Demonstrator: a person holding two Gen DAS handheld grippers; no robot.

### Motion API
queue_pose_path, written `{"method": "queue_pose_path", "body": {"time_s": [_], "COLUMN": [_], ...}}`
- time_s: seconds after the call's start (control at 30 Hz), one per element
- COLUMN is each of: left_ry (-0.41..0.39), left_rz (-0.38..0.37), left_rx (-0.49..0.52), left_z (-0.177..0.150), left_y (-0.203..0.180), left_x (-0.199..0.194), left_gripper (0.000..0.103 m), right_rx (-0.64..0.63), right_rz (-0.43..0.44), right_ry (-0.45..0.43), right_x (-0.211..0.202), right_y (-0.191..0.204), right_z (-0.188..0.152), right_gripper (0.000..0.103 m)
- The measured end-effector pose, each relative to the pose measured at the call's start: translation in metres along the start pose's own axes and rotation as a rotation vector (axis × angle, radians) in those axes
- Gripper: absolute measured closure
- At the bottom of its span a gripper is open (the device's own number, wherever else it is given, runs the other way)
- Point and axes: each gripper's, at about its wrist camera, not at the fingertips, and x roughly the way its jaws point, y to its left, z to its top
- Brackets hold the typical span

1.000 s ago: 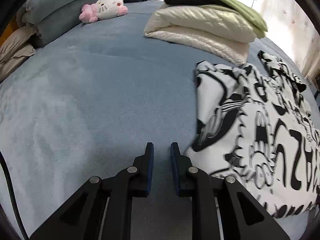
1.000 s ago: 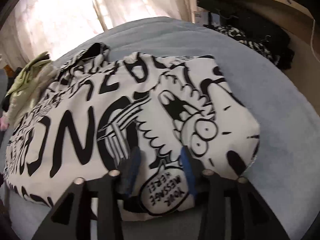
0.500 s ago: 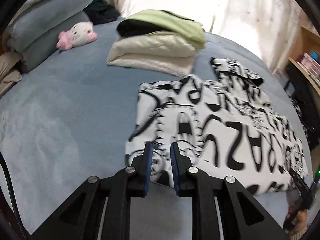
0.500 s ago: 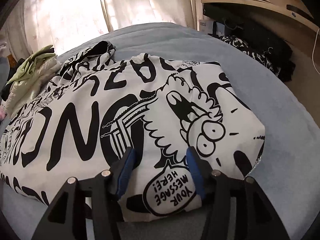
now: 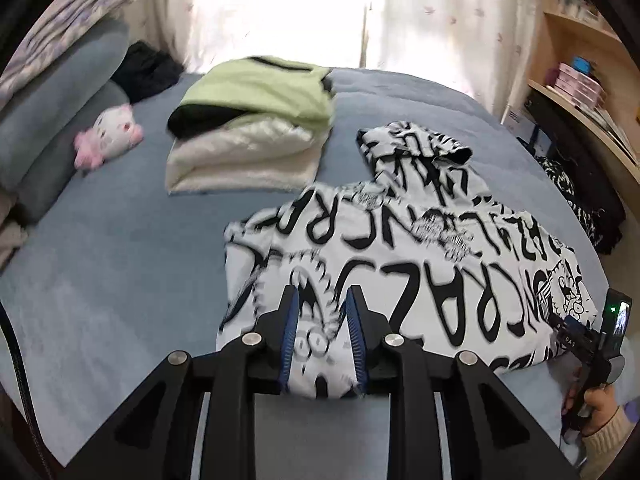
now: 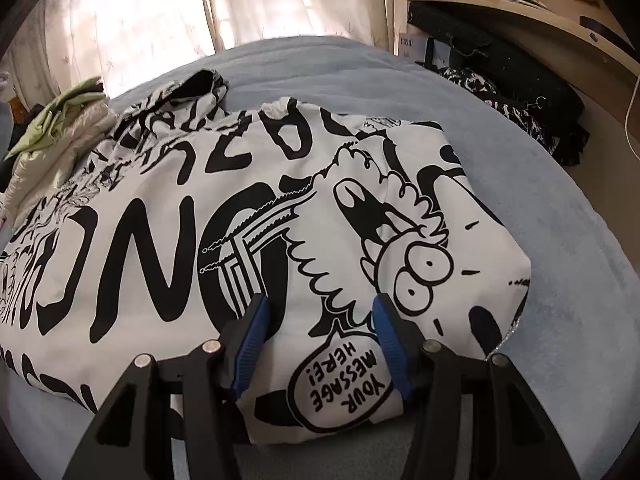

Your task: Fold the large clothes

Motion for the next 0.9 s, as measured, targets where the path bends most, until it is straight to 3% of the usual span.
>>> {"method": "queue_pose_path", "body": {"time_s": [0.17,0.27,0.4,0.5,0.6,0.67,0.9], "left_ry": [-0.007,-0.008,0.024,0.081,0.128,0.152,0.232], "left_rz": [-0.016,-0.029,-0.06,-0.081,-0.091,-0.087,-0.042], "left_rx": [0.099,0.156,0.174,0.165,0.161,0.157,0.1], "left_z": [0.041,0.07,0.112,0.149,0.179,0.194,0.221], "left_y": [-0.025,-0.044,-0.061,-0.074,-0.09,-0.099,-0.118], "left_x": [0.011,0.027,0.061,0.103,0.148,0.179,0.295], "left_gripper": [0.066,0.066,0.064,0.064,0.064,0.064,0.064], "right_rx": [-0.018,-0.062,-0.121,-0.102,-0.057,-0.03,0.087], "right_rz": [-0.038,-0.053,-0.02,0.064,0.158,0.204,0.31], "right_ry": [0.148,0.235,0.174,0.128,0.087,0.083,0.16], "right_x": [0.005,0.007,-0.01,-0.014,-0.006,0.009,0.102], "right_y": [0.005,0.012,0.027,0.038,0.053,0.064,0.101], "right_z": [0.021,0.041,0.089,0.135,0.188,0.218,0.289], "right_gripper": [0.049,0.049,0.049,0.049,0.042,0.031,0.03]}}
